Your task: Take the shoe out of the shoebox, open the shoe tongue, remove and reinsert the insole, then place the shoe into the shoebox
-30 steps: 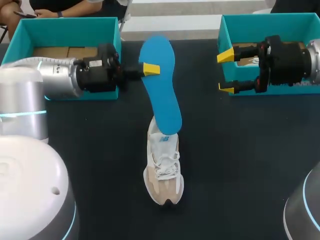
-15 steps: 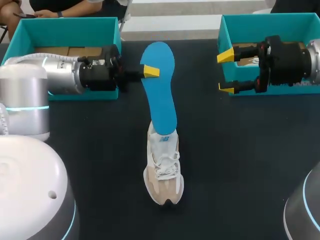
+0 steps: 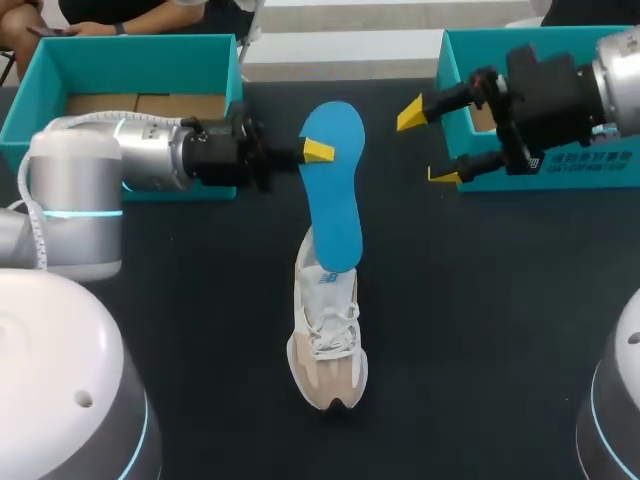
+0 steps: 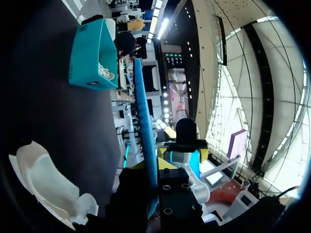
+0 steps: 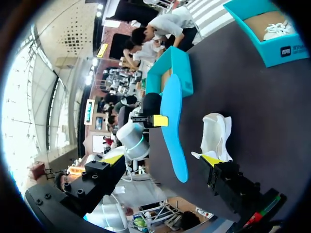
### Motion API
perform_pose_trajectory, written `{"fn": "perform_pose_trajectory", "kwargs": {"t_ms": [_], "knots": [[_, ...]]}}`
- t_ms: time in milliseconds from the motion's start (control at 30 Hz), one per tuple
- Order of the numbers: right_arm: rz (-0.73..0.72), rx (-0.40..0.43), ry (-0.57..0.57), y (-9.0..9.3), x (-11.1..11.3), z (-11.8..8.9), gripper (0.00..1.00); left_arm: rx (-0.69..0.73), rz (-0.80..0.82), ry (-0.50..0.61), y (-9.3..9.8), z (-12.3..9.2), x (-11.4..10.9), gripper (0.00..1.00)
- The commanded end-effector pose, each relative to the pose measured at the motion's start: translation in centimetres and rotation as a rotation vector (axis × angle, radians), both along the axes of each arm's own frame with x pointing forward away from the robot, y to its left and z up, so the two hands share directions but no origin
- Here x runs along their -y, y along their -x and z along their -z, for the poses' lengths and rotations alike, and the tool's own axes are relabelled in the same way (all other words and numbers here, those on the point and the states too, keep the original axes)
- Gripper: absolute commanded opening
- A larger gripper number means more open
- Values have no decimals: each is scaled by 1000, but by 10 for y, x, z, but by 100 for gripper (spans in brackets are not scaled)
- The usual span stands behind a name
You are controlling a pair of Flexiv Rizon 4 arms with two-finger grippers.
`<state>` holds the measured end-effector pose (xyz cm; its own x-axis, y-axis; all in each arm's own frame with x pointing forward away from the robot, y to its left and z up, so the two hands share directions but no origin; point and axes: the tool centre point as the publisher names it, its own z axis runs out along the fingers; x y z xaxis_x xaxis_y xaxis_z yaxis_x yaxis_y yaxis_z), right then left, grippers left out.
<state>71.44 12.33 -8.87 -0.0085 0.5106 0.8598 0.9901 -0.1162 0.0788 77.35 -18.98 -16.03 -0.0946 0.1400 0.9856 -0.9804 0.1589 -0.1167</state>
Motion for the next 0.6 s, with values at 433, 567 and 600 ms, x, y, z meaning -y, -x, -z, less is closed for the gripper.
{"fn": "perform_pose_trajectory", "kwargs": {"t_ms": [433,567,600], "knots": [[-10,-28,215,-4,-5,-10,100,-24,20,-20,19,1,-2,0],[-47,-59,442,-14,-19,-10,100,-34,27,-30,21,1,-2,0],[-38,-54,499,-15,-22,-9,100,-34,27,-30,21,1,-2,0]]}}
